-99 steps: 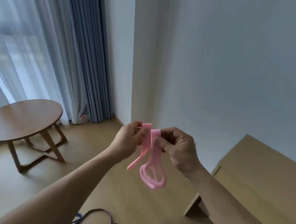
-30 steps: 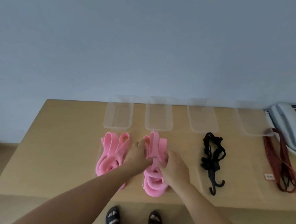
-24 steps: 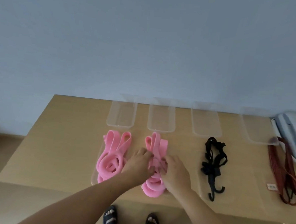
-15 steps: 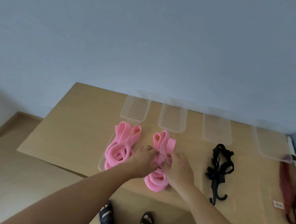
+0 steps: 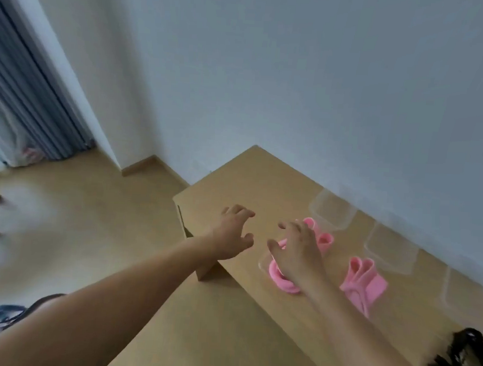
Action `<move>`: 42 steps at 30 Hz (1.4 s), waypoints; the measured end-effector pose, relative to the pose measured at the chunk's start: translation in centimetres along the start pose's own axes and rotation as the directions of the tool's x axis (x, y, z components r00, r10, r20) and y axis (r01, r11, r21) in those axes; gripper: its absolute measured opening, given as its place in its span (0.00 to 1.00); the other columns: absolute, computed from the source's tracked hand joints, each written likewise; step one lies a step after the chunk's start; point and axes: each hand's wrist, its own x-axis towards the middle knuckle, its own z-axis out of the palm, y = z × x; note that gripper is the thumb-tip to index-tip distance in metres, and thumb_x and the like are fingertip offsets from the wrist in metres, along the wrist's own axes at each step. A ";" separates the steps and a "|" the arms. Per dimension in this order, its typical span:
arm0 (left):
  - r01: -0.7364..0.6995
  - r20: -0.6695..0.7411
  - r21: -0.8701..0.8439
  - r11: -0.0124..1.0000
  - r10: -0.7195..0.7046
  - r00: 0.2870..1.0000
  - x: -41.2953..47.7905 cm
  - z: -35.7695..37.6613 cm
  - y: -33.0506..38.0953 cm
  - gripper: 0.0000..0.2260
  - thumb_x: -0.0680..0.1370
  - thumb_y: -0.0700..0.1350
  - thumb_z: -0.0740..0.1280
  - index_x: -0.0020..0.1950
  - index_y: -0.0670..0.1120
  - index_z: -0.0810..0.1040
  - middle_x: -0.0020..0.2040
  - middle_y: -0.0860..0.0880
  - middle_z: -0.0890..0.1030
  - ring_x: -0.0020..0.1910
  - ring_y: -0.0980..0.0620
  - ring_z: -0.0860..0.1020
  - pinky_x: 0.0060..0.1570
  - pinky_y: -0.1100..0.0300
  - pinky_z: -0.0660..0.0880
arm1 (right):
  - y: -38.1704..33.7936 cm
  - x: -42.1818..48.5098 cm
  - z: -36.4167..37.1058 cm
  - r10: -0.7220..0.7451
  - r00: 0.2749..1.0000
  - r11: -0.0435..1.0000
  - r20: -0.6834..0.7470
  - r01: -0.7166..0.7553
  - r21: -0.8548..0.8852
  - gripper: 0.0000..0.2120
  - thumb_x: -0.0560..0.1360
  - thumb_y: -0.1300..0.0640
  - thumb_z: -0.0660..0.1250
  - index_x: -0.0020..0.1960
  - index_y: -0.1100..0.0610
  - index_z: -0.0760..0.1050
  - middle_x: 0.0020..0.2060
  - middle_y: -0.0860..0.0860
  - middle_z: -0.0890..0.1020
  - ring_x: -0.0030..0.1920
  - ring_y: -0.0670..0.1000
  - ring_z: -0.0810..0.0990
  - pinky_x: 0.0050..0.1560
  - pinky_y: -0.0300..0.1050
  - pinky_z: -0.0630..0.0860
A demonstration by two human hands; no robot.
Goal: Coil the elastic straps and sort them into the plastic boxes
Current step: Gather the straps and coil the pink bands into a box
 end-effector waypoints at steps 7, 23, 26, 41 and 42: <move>0.248 -0.254 -0.106 0.963 -0.267 0.930 -12.1 -8.6 -14.4 0.26 0.78 0.52 0.66 0.75 0.50 0.66 0.74 0.50 0.67 0.74 0.48 0.63 0.70 0.52 0.64 | -17.1 -0.5 6.7 -0.308 0.942 0.951 0.132 0.306 0.039 0.23 0.77 0.45 0.65 0.70 0.52 0.69 0.68 0.49 0.69 0.69 0.51 0.64 0.66 0.46 0.65; 0.585 -0.418 -0.449 0.676 -0.737 0.531 -39.5 -14.2 -35.9 0.21 0.79 0.48 0.67 0.72 0.50 0.72 0.69 0.53 0.71 0.66 0.54 0.69 0.60 0.64 0.64 | -40.4 -7.3 22.3 -0.675 0.577 0.715 0.460 0.666 0.213 0.21 0.75 0.41 0.66 0.66 0.46 0.72 0.63 0.39 0.69 0.64 0.41 0.67 0.63 0.38 0.65; 0.623 -0.401 -0.502 0.601 -0.799 0.448 -41.6 -14.0 -38.6 0.21 0.78 0.46 0.68 0.71 0.48 0.73 0.67 0.52 0.73 0.67 0.53 0.70 0.60 0.68 0.62 | -42.8 -6.5 25.2 -0.683 0.508 0.695 0.524 0.672 0.254 0.21 0.75 0.41 0.66 0.66 0.45 0.71 0.63 0.38 0.70 0.65 0.40 0.67 0.64 0.39 0.67; 0.719 -0.054 -0.676 0.161 -0.984 0.169 -37.3 -11.6 -57.3 0.20 0.80 0.47 0.66 0.72 0.49 0.71 0.68 0.52 0.73 0.67 0.55 0.71 0.64 0.62 0.67 | -50.8 4.1 49.0 -0.483 0.294 0.789 0.825 0.555 0.264 0.22 0.77 0.47 0.67 0.69 0.47 0.69 0.61 0.40 0.71 0.64 0.42 0.70 0.65 0.40 0.68; 0.704 0.001 -0.703 0.106 -0.989 0.150 -36.5 -10.3 -58.9 0.20 0.80 0.48 0.66 0.72 0.49 0.70 0.68 0.52 0.73 0.66 0.55 0.71 0.63 0.62 0.68 | -50.4 4.7 51.6 -0.438 0.296 0.807 0.849 0.545 0.226 0.23 0.77 0.47 0.68 0.70 0.49 0.69 0.62 0.42 0.72 0.65 0.44 0.71 0.66 0.42 0.68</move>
